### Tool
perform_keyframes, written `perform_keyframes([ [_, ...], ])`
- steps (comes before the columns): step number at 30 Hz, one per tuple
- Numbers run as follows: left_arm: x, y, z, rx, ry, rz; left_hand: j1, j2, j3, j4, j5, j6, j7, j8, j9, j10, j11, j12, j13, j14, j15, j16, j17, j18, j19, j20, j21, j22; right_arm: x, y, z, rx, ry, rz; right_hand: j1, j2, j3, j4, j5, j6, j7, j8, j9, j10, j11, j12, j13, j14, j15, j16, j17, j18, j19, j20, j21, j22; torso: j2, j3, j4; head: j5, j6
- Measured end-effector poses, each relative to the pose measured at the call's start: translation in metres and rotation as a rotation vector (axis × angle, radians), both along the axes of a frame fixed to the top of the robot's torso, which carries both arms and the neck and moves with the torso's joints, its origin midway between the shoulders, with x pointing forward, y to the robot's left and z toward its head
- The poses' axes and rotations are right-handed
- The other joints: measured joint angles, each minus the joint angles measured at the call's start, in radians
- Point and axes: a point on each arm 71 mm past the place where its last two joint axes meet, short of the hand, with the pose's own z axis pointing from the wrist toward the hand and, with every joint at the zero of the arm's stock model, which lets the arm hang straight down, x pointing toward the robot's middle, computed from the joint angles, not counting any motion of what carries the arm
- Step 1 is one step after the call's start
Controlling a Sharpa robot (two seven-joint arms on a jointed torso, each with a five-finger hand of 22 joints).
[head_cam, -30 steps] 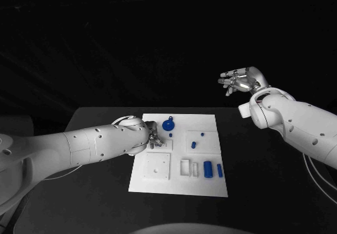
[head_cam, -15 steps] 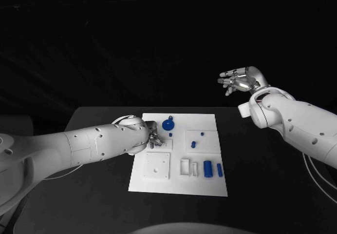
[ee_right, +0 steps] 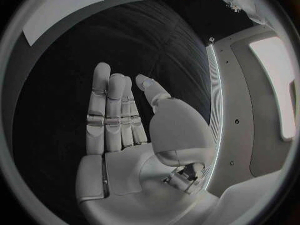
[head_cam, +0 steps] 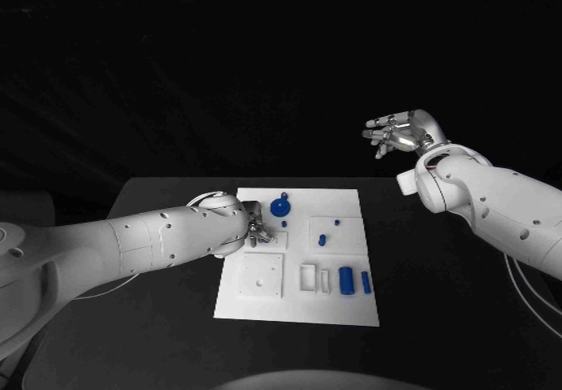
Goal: Assemble the parts on the task board
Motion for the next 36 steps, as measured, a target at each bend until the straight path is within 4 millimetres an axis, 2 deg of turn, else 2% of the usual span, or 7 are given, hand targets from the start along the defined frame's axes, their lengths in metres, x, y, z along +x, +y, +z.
perform_keyframes([
  [36,0.0,-0.003,-0.0053,0.004,0.0,0.005,-0.004,0.003,0.011,0.011,-0.015,0.003,-0.001,0.002,-0.01,0.0,0.0,-0.008,-0.004,0.006,0.001,0.0,0.009,0.0,0.014,0.0,-0.017,0.0,0.0001,0.0009,-0.0002,0.001,0.002,0.004,0.0,0.0,0.018,0.002,0.004,0.0,0.0,0.0,0.0,0.0,0.0,0.0,-0.001,0.0,0.0,-0.004,0.001,0.0,0.0,0.0,0.012,-0.007,0.0,-0.0004,0.0002,-0.002,-0.005],
])
